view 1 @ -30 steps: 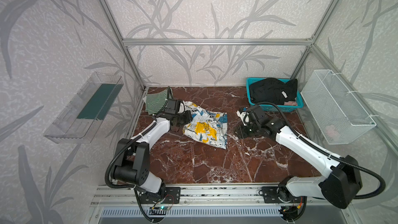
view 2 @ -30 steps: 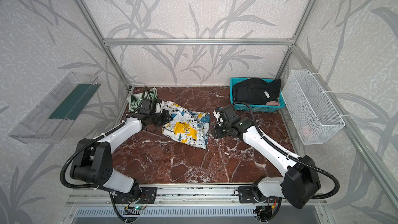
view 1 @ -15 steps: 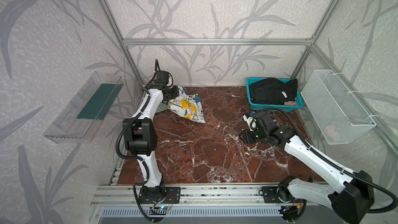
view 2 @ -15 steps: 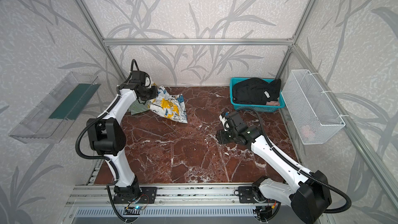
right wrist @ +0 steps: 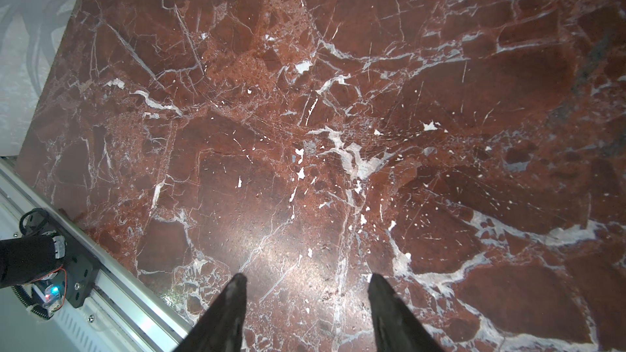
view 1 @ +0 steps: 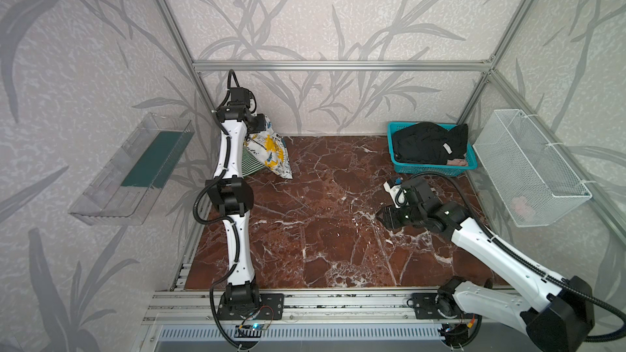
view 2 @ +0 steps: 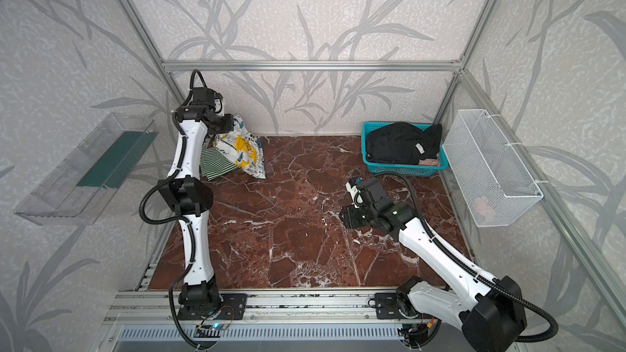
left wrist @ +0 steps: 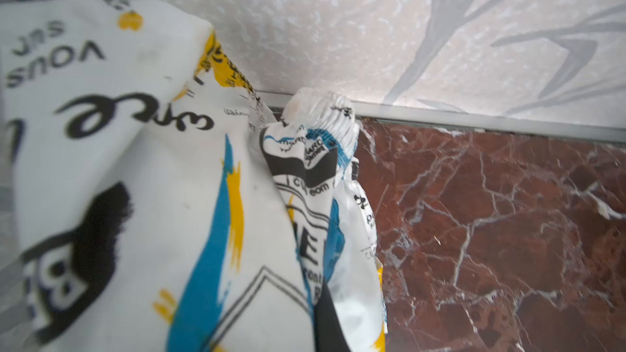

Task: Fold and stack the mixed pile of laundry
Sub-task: 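Carry the shorts onto the striped shirt with the left gripper while the right withdraws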

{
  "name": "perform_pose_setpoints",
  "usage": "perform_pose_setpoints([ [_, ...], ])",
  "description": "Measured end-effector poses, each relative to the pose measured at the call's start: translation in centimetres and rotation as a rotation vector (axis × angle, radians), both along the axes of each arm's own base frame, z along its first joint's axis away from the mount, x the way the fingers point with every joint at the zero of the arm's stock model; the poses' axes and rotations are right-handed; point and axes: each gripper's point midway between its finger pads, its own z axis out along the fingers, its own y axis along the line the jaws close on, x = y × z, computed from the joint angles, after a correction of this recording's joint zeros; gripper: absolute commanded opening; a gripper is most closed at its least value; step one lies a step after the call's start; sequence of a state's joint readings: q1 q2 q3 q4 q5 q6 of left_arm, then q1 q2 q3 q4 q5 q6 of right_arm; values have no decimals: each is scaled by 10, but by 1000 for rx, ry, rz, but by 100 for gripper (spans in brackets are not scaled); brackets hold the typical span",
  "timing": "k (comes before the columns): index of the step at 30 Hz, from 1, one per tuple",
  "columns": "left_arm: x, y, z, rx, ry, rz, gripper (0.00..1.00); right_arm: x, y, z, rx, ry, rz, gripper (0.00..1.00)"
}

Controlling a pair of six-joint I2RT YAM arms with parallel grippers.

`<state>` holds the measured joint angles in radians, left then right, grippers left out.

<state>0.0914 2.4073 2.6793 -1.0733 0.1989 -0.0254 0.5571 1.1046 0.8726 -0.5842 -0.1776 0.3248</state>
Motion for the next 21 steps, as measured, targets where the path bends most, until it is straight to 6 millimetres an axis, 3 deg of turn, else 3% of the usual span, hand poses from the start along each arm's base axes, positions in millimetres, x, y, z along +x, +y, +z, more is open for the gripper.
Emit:
perform_pose_setpoints([
  [6, -7, -33, -24, -59, 56, -118, 0, 1, 5, 2, 24, -3, 16, 59],
  [11, 0, -41, -9, -42, 4, -130, 0, 1, 8, 4, 36, -8, 25, 59],
  [16, 7, -16, 0, 30, -37, -60, 0, 2, 10, 5, 45, -11, 30, 59],
  [21, 5, 31, -8, 127, -17, 66, 0, 1, 11, 5, 50, -9, 34, 59],
])
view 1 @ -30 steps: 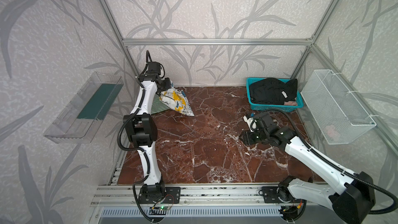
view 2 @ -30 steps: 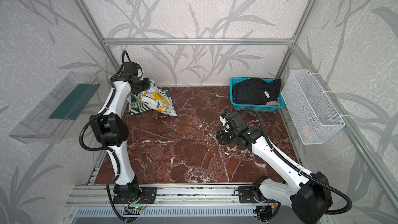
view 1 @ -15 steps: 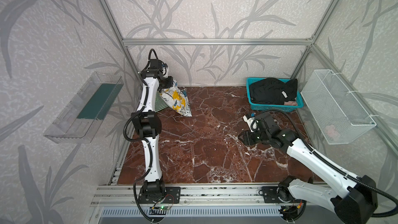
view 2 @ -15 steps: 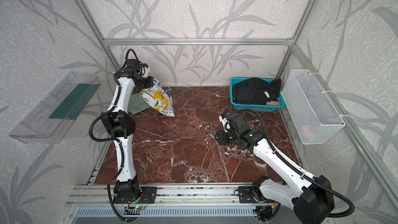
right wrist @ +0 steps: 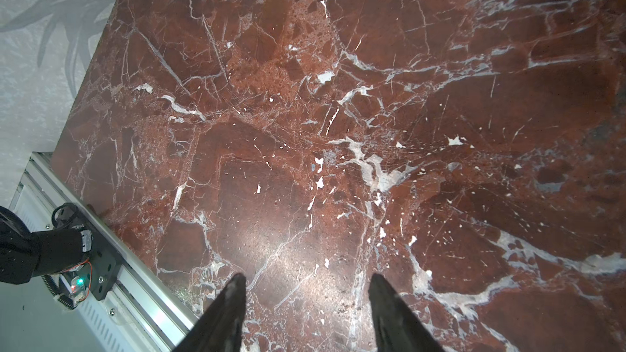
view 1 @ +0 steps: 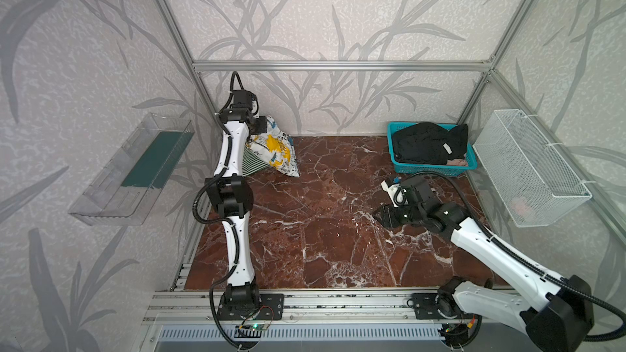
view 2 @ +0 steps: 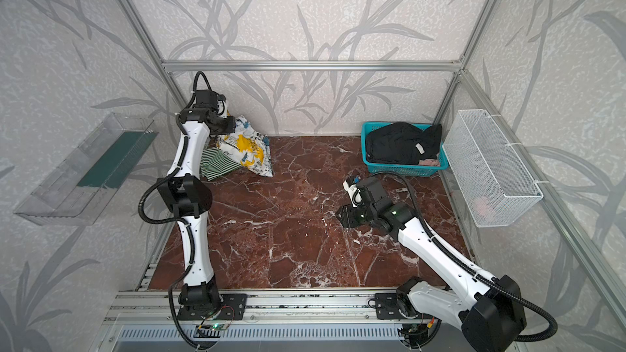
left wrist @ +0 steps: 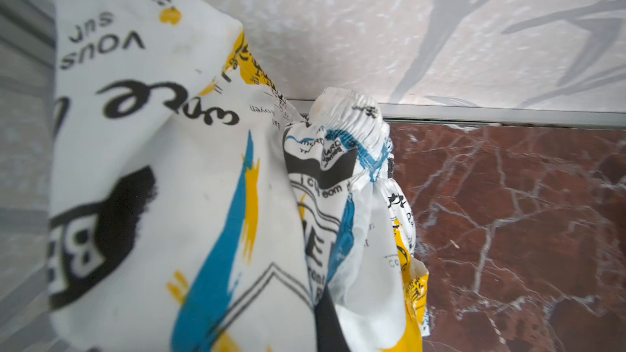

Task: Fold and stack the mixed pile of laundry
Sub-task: 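Carry the shorts onto the striped shirt with the left gripper while the right withdraws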

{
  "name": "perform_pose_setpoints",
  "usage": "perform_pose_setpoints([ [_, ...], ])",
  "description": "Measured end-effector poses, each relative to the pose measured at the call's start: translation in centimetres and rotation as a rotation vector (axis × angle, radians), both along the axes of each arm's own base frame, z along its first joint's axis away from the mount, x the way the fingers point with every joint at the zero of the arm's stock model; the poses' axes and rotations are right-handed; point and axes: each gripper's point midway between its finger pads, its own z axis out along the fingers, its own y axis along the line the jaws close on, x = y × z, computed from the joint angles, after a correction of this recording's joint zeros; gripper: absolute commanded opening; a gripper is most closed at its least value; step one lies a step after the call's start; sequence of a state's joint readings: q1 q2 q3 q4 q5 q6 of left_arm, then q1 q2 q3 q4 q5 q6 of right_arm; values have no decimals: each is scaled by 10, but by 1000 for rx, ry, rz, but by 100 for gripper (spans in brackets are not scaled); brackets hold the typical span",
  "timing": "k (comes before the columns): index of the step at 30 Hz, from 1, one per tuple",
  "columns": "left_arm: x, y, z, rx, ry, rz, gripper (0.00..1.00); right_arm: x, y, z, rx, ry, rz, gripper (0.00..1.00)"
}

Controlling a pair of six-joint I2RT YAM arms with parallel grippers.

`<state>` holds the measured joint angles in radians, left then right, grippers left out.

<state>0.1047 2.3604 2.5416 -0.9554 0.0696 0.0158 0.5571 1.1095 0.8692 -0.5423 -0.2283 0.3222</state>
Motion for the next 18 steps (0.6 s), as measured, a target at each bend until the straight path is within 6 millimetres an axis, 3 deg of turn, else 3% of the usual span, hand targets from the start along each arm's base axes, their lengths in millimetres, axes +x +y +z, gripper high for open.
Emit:
perform_pose_setpoints([
  [2, -4, 20, -6, 41, 20, 62, 4, 0, 0, -1, 0, 2, 1, 59],
  [5, -10, 41, -13, 97, 47, 134, 61, 0, 1, -1, 3, 0, 2, 59],
  [6, -12, 48, -13, 116, 51, 160, 75, 0, 1, -1, 6, 0, 5, 59],
  [7, -14, 54, -13, 130, 54, 182, 81, 0, 1, -2, 7, 0, 6, 59],
  [12, -23, 68, -14, 174, 77, 256, 89, 0, 2, -1, 8, -4, 8, 59],
  [16, -35, 61, -19, 167, 113, 248, 89, 1, 1, -2, -2, -14, 16, 61],
  [18, -46, 52, -21, 153, 131, 228, 90, 3, -1, -2, -19, -27, 13, 68],
])
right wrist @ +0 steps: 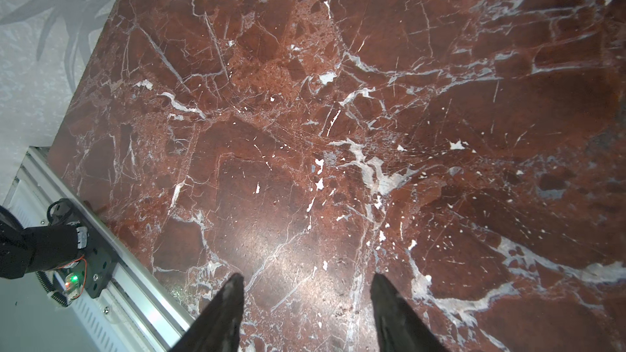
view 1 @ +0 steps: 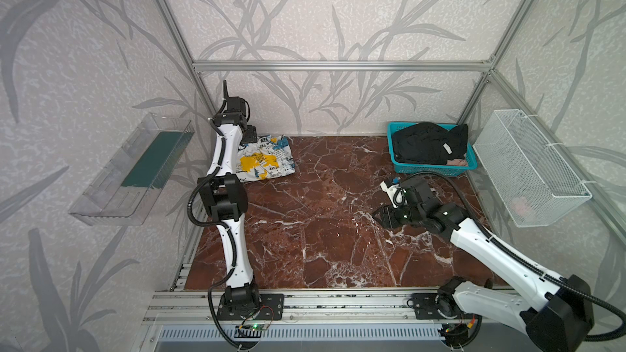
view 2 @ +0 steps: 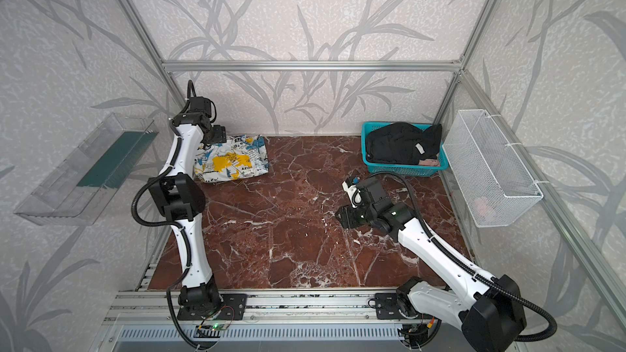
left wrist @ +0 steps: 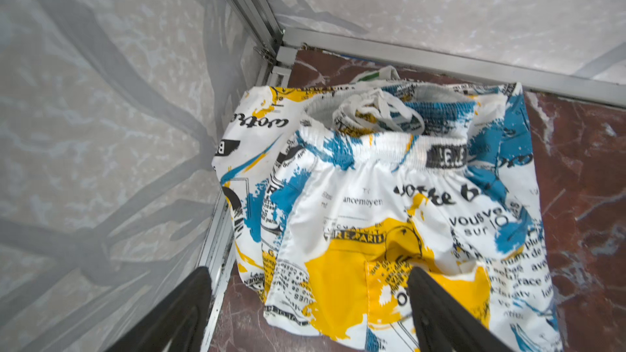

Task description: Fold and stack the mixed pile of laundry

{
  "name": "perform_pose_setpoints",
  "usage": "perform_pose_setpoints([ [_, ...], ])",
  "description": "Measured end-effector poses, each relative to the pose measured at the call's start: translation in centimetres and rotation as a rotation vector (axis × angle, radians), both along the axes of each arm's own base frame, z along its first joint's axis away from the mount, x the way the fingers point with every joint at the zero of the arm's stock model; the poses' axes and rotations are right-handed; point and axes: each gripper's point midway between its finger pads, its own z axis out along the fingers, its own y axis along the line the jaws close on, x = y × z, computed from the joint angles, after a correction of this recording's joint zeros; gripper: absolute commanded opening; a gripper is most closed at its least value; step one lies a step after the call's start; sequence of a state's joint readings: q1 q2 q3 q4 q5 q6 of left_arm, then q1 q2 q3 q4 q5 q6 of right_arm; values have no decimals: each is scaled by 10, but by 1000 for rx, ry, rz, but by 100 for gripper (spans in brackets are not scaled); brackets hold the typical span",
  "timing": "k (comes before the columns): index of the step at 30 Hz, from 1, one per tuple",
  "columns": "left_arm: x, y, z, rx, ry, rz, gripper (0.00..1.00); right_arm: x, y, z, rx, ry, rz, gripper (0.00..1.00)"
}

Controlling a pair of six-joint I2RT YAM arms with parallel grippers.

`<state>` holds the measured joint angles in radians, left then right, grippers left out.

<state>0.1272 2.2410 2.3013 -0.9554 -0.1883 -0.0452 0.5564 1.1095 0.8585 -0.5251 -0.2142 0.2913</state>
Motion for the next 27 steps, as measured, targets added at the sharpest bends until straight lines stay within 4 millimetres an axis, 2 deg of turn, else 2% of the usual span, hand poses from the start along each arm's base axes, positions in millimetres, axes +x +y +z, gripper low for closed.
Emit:
perform_pose_setpoints([
  [5, -44, -35, -2, -40, -38, -59, 94, 15, -16, 0, -59, -59, -50, 77],
  [8, -81, -58, -10, -84, -111, -104, 98, 37, -32, 6, -96, -164, -99, 90],
  [10, -105, -70, -18, -113, -170, -118, 99, 51, -46, 5, -129, -244, -144, 94],
  [13, -140, -74, -42, -139, -235, -109, 99, 71, -78, -11, -186, -317, -245, 95],
  [15, -158, -75, -64, -144, -254, -102, 99, 83, -110, -25, -238, -345, -338, 96],
  [18, -174, -75, -93, -126, -262, -95, 99, 96, -151, -45, -312, -364, -457, 98],
  [21, -181, -71, -108, -91, -309, -85, 99, 105, -183, -61, -343, -381, -559, 100],
  [24, -185, -67, -117, -58, -386, -81, 99, 111, -201, -79, -348, -427, -619, 99],
  [27, -182, -68, -125, -42, -404, -97, 99, 111, -204, -98, -349, -438, -629, 99],
])
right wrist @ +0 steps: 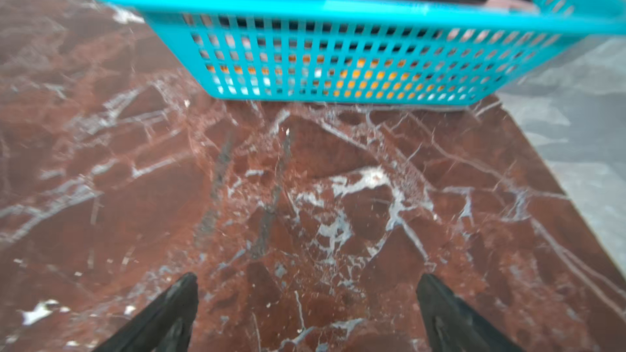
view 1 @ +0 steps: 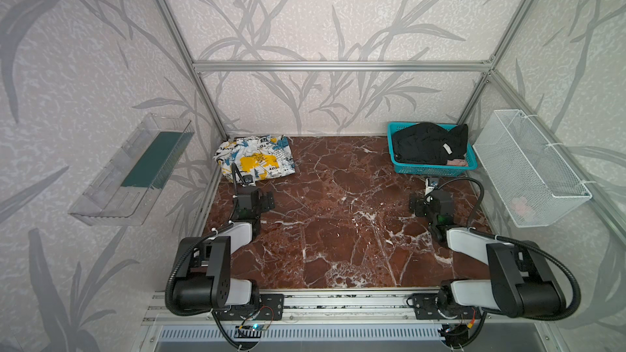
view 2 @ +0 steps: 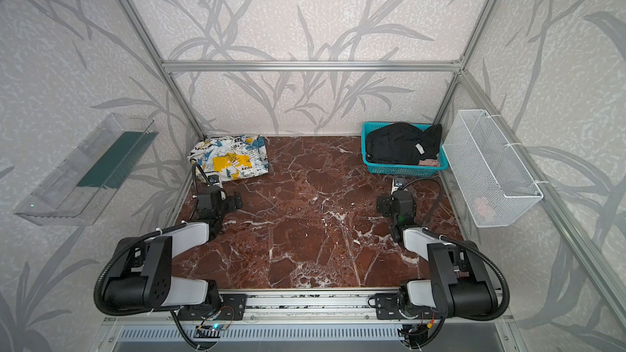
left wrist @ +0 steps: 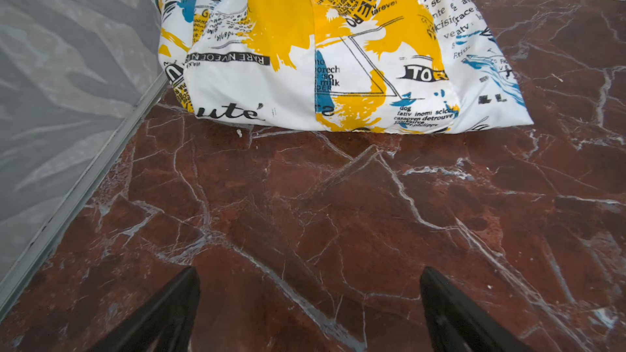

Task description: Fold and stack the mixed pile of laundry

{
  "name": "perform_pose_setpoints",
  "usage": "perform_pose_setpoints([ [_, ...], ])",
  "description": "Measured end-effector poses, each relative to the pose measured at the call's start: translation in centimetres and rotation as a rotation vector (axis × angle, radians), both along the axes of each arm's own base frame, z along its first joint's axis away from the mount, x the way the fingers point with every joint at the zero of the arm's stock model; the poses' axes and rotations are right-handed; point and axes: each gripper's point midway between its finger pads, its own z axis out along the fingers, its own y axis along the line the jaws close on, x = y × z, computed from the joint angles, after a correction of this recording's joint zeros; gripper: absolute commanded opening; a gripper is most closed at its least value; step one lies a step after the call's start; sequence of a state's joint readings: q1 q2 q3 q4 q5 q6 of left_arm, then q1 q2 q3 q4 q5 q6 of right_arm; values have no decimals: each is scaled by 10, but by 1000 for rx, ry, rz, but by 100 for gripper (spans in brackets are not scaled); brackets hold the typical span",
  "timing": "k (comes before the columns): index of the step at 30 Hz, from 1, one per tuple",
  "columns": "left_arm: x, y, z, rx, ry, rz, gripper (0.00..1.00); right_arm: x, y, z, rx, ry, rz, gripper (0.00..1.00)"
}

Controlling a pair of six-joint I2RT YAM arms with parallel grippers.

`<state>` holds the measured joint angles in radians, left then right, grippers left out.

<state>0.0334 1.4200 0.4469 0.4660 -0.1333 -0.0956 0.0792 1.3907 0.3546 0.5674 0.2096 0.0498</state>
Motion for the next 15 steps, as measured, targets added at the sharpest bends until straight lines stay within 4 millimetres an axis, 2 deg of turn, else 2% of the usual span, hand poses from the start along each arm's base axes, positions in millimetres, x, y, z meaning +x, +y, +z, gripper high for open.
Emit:
perform_pose_setpoints([
  [5, 20, -2, 6, 23, -84, -27, 99, 19, 7, 7, -1, -113, 40, 99],
  [10, 17, -2, 0, 27, -128, -27, 99, 20, 15, -1, -4, -141, 86, 99],
  [15, 22, -1, 11, 31, -186, -26, 99, 31, 20, 15, -9, -188, 112, 99],
])
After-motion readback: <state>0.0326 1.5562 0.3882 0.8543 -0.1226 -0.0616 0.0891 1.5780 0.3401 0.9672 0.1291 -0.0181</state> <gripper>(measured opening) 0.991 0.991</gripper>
